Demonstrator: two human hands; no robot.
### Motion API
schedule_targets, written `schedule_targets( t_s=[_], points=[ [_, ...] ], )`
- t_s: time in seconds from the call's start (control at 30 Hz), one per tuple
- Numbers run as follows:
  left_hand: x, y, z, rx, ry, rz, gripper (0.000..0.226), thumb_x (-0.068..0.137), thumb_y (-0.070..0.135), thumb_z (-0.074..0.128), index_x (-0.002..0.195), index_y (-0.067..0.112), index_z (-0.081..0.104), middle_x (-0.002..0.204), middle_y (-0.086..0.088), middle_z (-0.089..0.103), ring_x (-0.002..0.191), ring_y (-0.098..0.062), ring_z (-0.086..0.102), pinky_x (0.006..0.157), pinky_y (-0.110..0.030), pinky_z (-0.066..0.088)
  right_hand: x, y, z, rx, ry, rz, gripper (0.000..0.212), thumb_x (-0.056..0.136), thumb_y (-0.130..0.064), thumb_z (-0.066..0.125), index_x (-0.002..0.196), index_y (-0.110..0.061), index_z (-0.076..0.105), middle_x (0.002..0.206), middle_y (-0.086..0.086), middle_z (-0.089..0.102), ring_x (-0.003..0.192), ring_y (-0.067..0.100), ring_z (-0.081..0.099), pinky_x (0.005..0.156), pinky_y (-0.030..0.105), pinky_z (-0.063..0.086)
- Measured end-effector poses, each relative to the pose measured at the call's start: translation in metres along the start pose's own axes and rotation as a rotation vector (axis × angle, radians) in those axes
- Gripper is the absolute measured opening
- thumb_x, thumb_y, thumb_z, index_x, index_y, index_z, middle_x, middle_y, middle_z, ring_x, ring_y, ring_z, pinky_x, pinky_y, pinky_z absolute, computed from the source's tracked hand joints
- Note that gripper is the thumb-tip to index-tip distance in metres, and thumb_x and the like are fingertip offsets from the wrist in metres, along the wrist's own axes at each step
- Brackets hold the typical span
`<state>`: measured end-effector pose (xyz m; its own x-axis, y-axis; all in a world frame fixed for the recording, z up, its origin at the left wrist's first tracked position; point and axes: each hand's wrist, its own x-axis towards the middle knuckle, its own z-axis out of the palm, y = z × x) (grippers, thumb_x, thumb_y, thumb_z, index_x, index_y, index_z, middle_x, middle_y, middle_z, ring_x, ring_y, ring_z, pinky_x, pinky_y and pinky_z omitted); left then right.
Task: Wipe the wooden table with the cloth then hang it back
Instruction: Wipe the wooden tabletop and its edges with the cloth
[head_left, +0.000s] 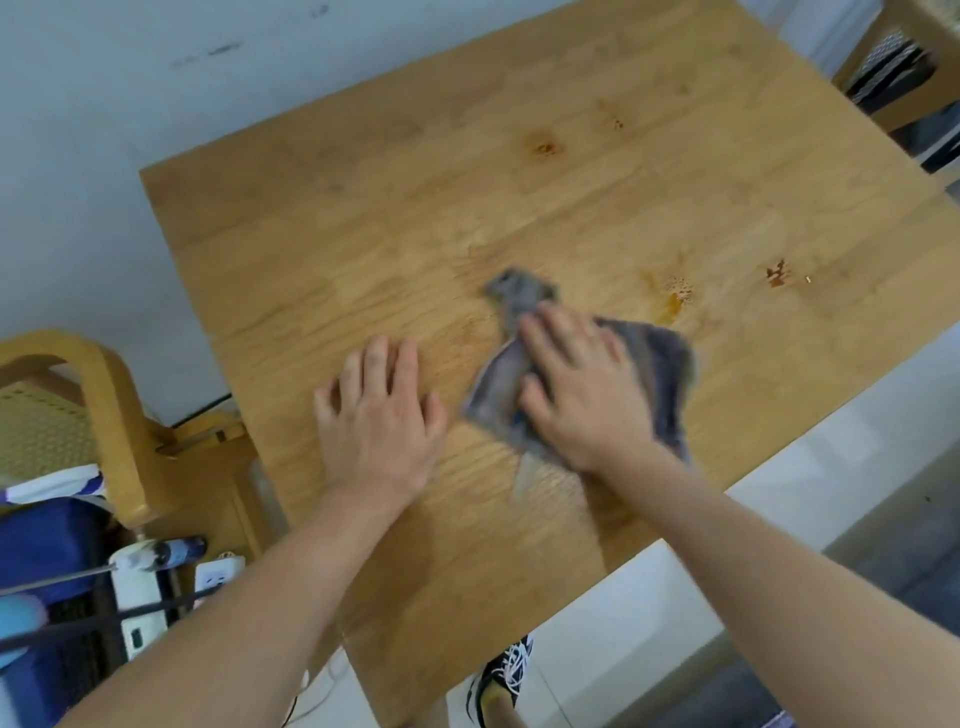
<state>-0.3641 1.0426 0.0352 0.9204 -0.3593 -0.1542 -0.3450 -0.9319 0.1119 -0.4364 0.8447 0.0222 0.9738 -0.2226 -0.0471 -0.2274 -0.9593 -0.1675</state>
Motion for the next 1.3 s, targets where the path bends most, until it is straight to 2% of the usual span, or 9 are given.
schedule_targets(
  t_s=[0.13,0.27,0.37,0.57,0.7,0.8,0.93,1.07,1.3],
  points=[
    [0.026,-0.017,-0.001,0.005,-0.017,-0.011,0.062,0.093,0.055,0.016,0.151,0.034,0.009,0.162,-0.004,0.001,0.147,-0.024,0.000,0.113,-0.063,0.006,0.016,0.013,-0.005,-0.009,0.006,0.300,0.064,0.098,-0.045,0.020,0.157,-0.019,0.014,0.165,0.002,0.008,0.151,0.021,0.005,0.120,0.048,0.010],
    [0.022,-0.017,0.003,0.039,0.033,0.011,0.061,0.094,0.051,0.020,0.151,0.032,0.013,0.161,-0.006,0.009,0.147,-0.026,0.008,0.112,-0.064,0.010,0.001,-0.079,0.015,0.037,-0.033,0.037,0.064,0.098,-0.042,0.024,0.156,-0.016,0.016,0.165,0.001,0.008,0.151,0.022,0.003,0.120,0.046,0.008],
    [0.023,-0.019,0.003,0.024,0.037,-0.003,0.058,0.094,0.049,0.024,0.150,0.034,0.014,0.161,-0.005,0.011,0.147,-0.025,0.010,0.111,-0.064,0.012,0.013,-0.069,0.009,0.030,-0.068,-0.086,0.062,0.098,-0.042,0.026,0.155,-0.020,0.022,0.164,-0.002,0.013,0.151,0.018,0.008,0.120,0.043,0.011],
    [0.022,-0.016,0.002,0.009,0.018,0.015,0.058,0.095,0.048,0.023,0.151,0.033,0.015,0.161,-0.008,0.013,0.147,-0.028,0.011,0.111,-0.066,0.011,0.062,0.001,-0.005,0.017,0.017,0.359,0.062,0.100,-0.041,0.022,0.157,-0.018,0.012,0.165,0.000,0.006,0.151,0.021,0.003,0.121,0.046,0.007],
    [0.022,-0.017,0.000,0.013,0.008,0.018,0.054,0.094,0.043,0.024,0.146,0.029,0.031,0.159,-0.010,0.020,0.145,-0.030,0.017,0.109,-0.068,0.015,0.061,-0.090,0.011,0.044,-0.040,-0.010,0.064,0.096,-0.042,0.021,0.155,-0.020,0.022,0.164,-0.003,0.014,0.151,0.020,0.009,0.119,0.047,0.012],
    [0.021,-0.020,0.001,-0.020,0.049,0.021,0.050,0.096,0.040,0.030,0.144,0.030,0.036,0.157,-0.009,0.025,0.145,-0.029,0.021,0.108,-0.067,0.017,0.078,-0.069,0.001,0.020,-0.088,-0.143,0.062,0.096,-0.046,0.024,0.155,-0.025,0.023,0.164,-0.006,0.015,0.150,0.017,0.011,0.119,0.045,0.013],
    [0.021,-0.020,-0.001,-0.074,0.030,0.006,0.048,0.096,0.041,0.031,0.143,0.037,0.033,0.157,-0.005,0.026,0.145,-0.025,0.022,0.111,-0.062,0.015,0.111,0.000,-0.012,0.003,-0.045,0.187,0.062,0.099,-0.046,0.022,0.157,-0.024,0.012,0.165,-0.004,0.005,0.151,0.016,0.002,0.121,0.044,0.007],
    [0.056,-0.042,-0.015,-0.090,0.051,-0.031,0.046,0.097,0.044,0.022,0.142,0.039,0.031,0.158,0.000,0.023,0.143,-0.024,0.021,0.111,-0.058,0.020,0.110,-0.034,-0.004,0.026,0.020,0.318,0.062,0.100,-0.042,0.019,0.157,-0.020,0.009,0.165,-0.002,0.002,0.151,0.019,-0.002,0.121,0.047,0.006],
    [0.091,-0.063,-0.016,-0.064,0.032,-0.110,0.055,0.098,0.047,0.014,0.152,0.033,0.010,0.162,0.001,0.006,0.148,-0.021,0.002,0.116,-0.057,0.006,0.109,-0.091,0.008,0.022,-0.065,-0.188,0.061,0.097,-0.041,0.031,0.154,-0.022,0.026,0.163,-0.003,0.017,0.150,0.018,0.014,0.119,0.045,0.014]
  ],
)
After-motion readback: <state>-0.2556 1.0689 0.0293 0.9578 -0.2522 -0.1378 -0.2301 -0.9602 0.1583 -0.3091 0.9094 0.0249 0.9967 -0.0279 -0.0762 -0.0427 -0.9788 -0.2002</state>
